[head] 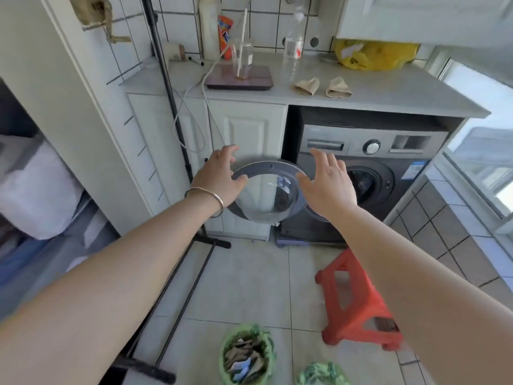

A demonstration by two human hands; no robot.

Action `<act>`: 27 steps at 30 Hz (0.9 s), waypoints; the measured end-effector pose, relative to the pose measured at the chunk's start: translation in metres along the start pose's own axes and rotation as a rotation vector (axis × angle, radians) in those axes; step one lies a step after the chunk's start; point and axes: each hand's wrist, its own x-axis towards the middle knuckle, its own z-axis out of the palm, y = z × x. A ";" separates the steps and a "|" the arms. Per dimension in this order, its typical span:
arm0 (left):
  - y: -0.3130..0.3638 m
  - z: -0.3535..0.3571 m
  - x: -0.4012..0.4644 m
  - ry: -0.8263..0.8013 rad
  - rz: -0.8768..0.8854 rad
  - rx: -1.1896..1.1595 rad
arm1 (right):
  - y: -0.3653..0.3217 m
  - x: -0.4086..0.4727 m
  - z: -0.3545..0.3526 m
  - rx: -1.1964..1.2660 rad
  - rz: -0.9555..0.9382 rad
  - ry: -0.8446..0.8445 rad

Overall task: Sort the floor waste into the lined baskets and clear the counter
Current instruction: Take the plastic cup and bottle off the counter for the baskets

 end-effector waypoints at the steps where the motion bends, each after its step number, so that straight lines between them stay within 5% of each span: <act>1: -0.006 0.000 0.005 0.001 -0.001 -0.002 | -0.005 0.006 0.005 0.004 0.001 -0.003; 18: -0.093 -0.042 0.181 -0.098 0.117 -0.003 | -0.116 0.158 0.054 0.013 0.103 0.120; 27: -0.104 -0.031 0.261 -0.066 0.086 -0.067 | -0.109 0.243 0.073 0.040 0.113 0.095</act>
